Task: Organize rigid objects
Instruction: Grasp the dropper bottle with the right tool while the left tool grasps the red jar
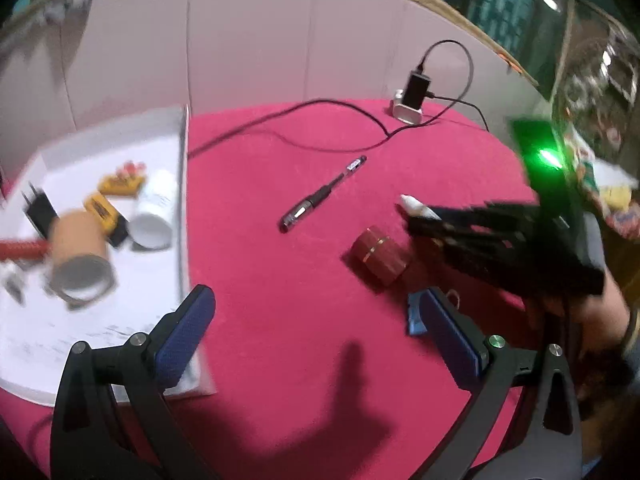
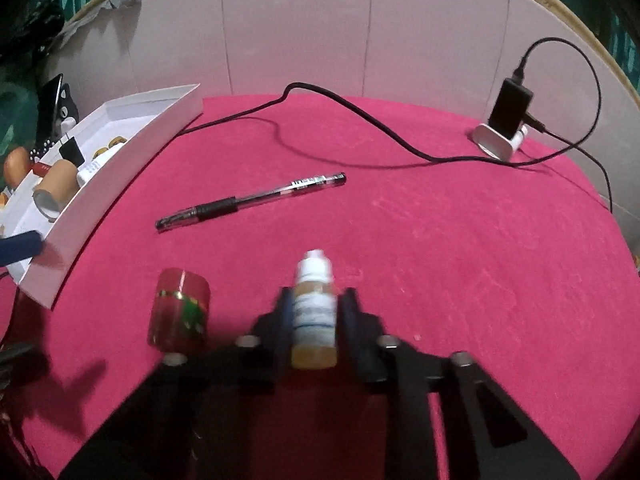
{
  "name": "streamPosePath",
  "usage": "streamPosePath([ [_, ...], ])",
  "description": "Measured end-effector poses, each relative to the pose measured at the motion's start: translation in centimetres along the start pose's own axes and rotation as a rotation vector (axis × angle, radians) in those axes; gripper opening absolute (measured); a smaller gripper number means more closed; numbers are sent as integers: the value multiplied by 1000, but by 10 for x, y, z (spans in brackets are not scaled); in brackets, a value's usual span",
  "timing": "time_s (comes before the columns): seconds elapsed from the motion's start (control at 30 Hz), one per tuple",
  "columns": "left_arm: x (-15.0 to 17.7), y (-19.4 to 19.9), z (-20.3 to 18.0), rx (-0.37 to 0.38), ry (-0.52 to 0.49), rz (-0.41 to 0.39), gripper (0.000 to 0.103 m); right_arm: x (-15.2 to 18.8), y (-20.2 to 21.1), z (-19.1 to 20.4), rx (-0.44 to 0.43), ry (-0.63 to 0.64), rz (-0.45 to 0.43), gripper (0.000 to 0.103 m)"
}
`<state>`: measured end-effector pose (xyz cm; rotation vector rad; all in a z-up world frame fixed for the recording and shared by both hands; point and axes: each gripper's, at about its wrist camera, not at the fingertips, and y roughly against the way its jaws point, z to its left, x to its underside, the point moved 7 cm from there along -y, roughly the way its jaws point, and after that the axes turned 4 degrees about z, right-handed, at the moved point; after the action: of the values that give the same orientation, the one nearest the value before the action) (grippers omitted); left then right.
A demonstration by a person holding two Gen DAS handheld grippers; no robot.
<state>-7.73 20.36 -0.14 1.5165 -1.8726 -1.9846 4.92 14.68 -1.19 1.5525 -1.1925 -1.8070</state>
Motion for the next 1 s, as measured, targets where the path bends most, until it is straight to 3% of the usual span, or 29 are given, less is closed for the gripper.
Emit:
streamPosePath([
  [0.2, -18, -16, -16, 13, 42, 2, 103, 24, 18, -29, -65, -155, -30, 19],
  [0.33, -30, -36, -38, -50, -6, -2, 101, 26, 20, -32, -92, -193, -36, 19],
  [0.43, -30, -56, -42, -150, -60, 24, 69, 26, 21, -31, -88, -190, -36, 19],
  [0.47, -28, -60, -42, -151, -62, 39, 57, 25, 20, -30, -93, -194, -36, 19],
  [0.53, -21, -62, -42, -129, -65, 48, 55, 23, 18, -31, -115, -211, -39, 19],
  [0.6, -14, -59, -44, -126, -98, 59, 35, 22, 17, -32, -134, -225, -41, 19],
  [0.67, -7, -58, -44, -109, -110, 68, 29, 23, 17, -33, -138, -229, -42, 19],
  [1.0, -8, -45, -39, -30, -88, 6, 29, 22, 17, -28, -98, -226, -43, 19],
])
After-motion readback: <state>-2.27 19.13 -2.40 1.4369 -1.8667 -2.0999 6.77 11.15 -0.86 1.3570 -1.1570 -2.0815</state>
